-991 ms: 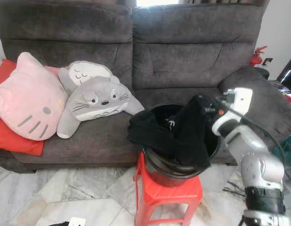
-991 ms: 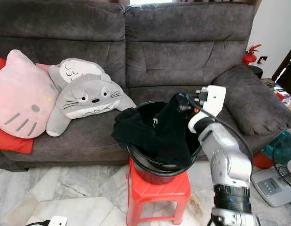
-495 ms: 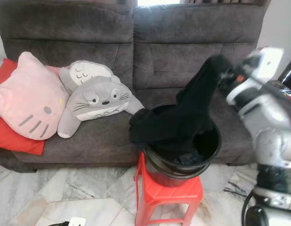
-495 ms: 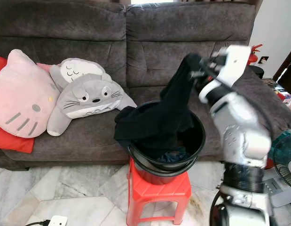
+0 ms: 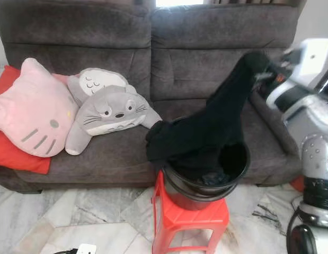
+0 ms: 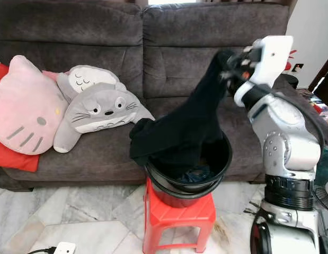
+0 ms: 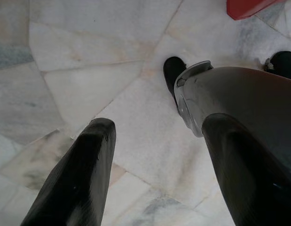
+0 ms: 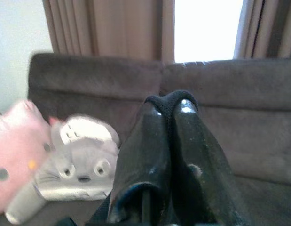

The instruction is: Hang hanger

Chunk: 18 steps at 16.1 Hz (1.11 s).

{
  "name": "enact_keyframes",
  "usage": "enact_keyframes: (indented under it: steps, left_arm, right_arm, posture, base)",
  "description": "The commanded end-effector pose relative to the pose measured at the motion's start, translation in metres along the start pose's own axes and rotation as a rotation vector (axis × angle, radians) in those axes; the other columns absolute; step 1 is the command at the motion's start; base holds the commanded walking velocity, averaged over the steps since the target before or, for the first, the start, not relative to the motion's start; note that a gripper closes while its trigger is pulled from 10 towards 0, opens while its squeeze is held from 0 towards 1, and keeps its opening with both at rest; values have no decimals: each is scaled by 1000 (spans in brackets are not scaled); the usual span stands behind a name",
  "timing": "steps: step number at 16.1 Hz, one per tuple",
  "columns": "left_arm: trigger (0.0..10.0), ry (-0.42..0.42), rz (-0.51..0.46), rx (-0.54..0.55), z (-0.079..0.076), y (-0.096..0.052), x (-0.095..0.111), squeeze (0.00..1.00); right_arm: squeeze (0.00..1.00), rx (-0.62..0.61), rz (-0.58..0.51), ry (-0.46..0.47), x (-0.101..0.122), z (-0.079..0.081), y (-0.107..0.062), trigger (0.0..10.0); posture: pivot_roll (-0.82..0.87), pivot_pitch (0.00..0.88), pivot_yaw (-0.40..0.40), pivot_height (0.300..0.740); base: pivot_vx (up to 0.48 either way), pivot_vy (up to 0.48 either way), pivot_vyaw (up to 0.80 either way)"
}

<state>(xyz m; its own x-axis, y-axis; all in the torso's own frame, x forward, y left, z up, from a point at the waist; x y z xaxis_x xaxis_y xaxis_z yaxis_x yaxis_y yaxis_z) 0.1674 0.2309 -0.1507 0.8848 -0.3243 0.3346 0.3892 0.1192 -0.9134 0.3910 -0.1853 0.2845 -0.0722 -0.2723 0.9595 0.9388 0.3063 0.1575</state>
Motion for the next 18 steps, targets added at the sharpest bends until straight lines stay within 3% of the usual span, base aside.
enact_keyframes:
  steps: [1,3,6,9,12,18]
  left_arm:
    - [10000,-1,17,-4,0,0,-5,0]
    - [10000,2,19,-4,1,0,-6,0]
    - [10000,4,16,-9,-4,0,-3,0]
    - [10000,5,11,-22,-16,1,2,0]
    - [10000,4,12,-20,-15,1,1,0]
    - [10000,4,23,9,10,-1,-10,0]
  right_arm:
    - [0,-12,15,-29,0,-1,-1,0]
    - [0,-100,104,-87,-22,-18,-3,0]
    - [0,-90,144,-82,-37,-15,-2,0]
    - [0,41,231,-101,-62,10,-1,0]
    - [0,111,274,-129,-75,23,1,0]
    - [0,388,366,-214,-111,74,-3,0]
  posture:
    - [-192,0,-29,740]
    - [-192,0,-27,740]
    - [-187,0,-27,740]
    - [-186,0,-28,740]
    - [-186,0,-28,740]
    - [-177,0,-25,740]
  base:
    - [0,0,0]
    - [0,0,0]
    - [0,0,0]
    - [0,0,0]
    - [0,0,0]
    - [0,0,0]
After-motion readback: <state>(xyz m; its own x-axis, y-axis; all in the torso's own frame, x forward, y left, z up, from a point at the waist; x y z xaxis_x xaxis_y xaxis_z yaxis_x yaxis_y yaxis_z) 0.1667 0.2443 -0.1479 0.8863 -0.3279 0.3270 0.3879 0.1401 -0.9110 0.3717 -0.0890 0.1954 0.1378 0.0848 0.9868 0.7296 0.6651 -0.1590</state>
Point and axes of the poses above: a point about 5 cm out from each wrist's last joint towards the gripper, its own y axis pointing out of the wrist towards the gripper, its own x axis along the axis of the wrist's last joint, z = x × y, the point moved 6 cm from there along y, pointing out of the wrist towards the gripper, and after that the axes turned 12 degrees about y, right-handed, at the moved point
